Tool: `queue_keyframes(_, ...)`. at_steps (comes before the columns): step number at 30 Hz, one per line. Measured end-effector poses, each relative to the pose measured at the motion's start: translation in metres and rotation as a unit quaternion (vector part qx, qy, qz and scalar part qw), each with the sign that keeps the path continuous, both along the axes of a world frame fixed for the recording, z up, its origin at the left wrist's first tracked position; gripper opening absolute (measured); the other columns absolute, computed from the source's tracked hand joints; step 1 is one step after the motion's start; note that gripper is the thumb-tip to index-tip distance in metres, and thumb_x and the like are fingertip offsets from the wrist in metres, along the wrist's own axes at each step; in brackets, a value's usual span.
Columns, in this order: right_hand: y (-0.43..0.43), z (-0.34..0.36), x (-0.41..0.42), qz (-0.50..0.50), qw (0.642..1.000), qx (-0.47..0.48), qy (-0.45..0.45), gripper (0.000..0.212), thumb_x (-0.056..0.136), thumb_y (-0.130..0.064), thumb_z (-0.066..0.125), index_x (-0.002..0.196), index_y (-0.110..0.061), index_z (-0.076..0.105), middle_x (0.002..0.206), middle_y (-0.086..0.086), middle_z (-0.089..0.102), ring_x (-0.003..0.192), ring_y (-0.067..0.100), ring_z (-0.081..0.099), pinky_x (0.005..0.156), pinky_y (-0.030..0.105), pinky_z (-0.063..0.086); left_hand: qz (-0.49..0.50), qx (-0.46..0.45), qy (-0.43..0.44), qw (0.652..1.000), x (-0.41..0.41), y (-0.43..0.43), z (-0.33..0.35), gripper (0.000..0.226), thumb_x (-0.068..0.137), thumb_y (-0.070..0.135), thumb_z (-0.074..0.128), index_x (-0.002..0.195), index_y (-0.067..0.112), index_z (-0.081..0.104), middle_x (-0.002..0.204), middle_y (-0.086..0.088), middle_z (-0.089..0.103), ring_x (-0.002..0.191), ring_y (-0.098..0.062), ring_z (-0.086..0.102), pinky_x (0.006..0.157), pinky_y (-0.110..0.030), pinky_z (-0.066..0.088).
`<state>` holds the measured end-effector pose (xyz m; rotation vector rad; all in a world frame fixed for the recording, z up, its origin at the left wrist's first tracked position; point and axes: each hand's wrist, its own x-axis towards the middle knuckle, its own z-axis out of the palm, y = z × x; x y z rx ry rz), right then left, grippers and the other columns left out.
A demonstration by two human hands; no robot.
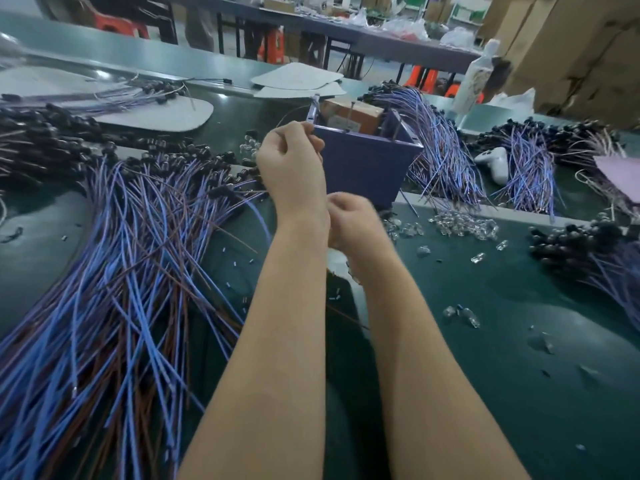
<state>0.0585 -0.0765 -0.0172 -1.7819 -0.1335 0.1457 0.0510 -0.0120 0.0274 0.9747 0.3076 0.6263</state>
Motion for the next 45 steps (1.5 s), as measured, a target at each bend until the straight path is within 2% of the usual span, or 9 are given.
queue_keyframes(6,-0.073,0.018,-0.009,-0.07,0.977,0.185,-0.083,0.017,0.097,-0.014,0.05,0.082,-0.013,0.06,0.063,-0.005,0.055,0.045,0.004,0.039,0.042,0.014,0.032,0.068,0.175,0.112,0.976,0.009,-0.022,-0.02,0.006,0.093,0.014,0.046,0.097,0.013,0.05,0.106,-0.006,0.055,0.092,-0.021,0.053,0.088,-0.033,0.045)
queue_keyframes(10,-0.094,0.015,-0.015,-0.062,0.961,0.245,-0.11,0.017,0.097,-0.012,0.049,0.084,-0.015,0.059,0.069,-0.003,0.06,0.05,0.008,0.047,0.048,0.016,0.042,-0.161,0.333,0.265,0.89,0.024,-0.035,-0.035,0.055,0.098,0.047,0.033,0.117,0.001,0.056,0.123,-0.016,0.059,0.114,-0.033,0.054,0.101,-0.04,0.041)
queue_keyframes(15,-0.097,-0.001,-0.016,-0.049,0.981,0.184,-0.046,0.013,0.097,-0.008,0.047,0.087,-0.007,0.056,0.077,0.011,0.062,0.056,0.017,0.06,0.056,0.025,0.054,-0.355,0.193,0.231,0.885,0.022,-0.056,-0.039,0.063,0.099,0.053,0.024,0.087,0.008,0.066,0.077,-0.008,0.068,0.069,-0.022,0.064,0.07,-0.032,0.056)
queue_keyframes(20,-0.093,-0.006,-0.014,-0.057,0.996,0.055,-0.038,0.017,0.092,0.002,0.049,0.083,0.008,0.061,0.06,0.007,0.056,0.047,0.01,0.051,0.049,0.019,0.047,-0.304,0.303,0.115,0.896,0.022,-0.066,-0.055,0.031,0.101,0.021,0.039,0.076,0.018,0.057,0.079,-0.005,0.061,0.07,-0.021,0.055,0.059,-0.029,0.049)
queue_keyframes(24,-0.101,-0.007,-0.013,-0.054,0.996,0.072,0.015,0.022,0.093,-0.001,0.043,0.087,-0.001,0.064,0.074,0.008,0.063,0.06,0.015,0.057,0.055,0.019,0.053,-0.275,0.35,0.068,0.893,0.018,-0.071,-0.057,0.029,0.1,0.017,0.042,0.074,0.023,0.056,0.101,-0.013,0.067,0.097,-0.031,0.062,0.088,-0.044,0.051)
queue_keyframes(31,-0.108,-0.014,-0.008,-0.002,0.969,0.241,-0.044,0.023,0.095,0.005,0.044,0.09,-0.006,0.064,0.079,0.004,0.07,0.076,0.013,0.067,0.066,0.021,0.054,-0.305,0.436,-0.011,0.846,0.014,-0.084,-0.045,0.017,0.098,0.023,0.048,0.099,0.018,0.065,0.11,-0.006,0.064,0.104,-0.021,0.06,0.096,-0.038,0.046)
queue_keyframes(34,-0.111,-0.013,-0.002,-0.166,0.926,0.333,-0.068,0.018,0.096,-0.002,0.049,0.083,-0.006,0.061,0.063,-0.002,0.068,0.061,0.006,0.064,0.061,0.017,0.053,-0.295,0.434,0.013,0.851,0.013,-0.084,-0.051,0.026,0.101,0.02,0.039,0.115,0.012,0.06,0.11,-0.008,0.065,0.095,-0.02,0.062,0.083,-0.028,0.049)
queue_keyframes(39,-0.123,-0.01,0.004,-0.329,0.811,0.479,-0.063,0.016,0.094,-0.005,0.055,0.078,-0.008,0.056,0.06,-0.004,0.063,0.053,0.004,0.061,0.057,0.014,0.053,-0.302,0.471,0.067,0.826,0.015,-0.068,-0.067,0.022,0.099,0.018,0.045,0.094,0.009,0.065,0.069,0.007,0.062,0.049,0.003,0.049,0.052,-0.015,0.038)
queue_keyframes(45,-0.104,-0.027,0.003,-0.25,0.949,0.155,-0.116,0.024,0.094,-0.013,0.057,0.07,-0.012,0.057,0.063,0.0,0.058,0.051,0.001,0.053,0.053,0.015,0.044,-0.289,0.461,0.062,0.837,0.015,-0.063,-0.069,0.02,0.097,0.018,0.05,0.082,0.017,0.064,0.064,0.011,0.061,0.054,-0.002,0.047,0.06,-0.024,0.038)
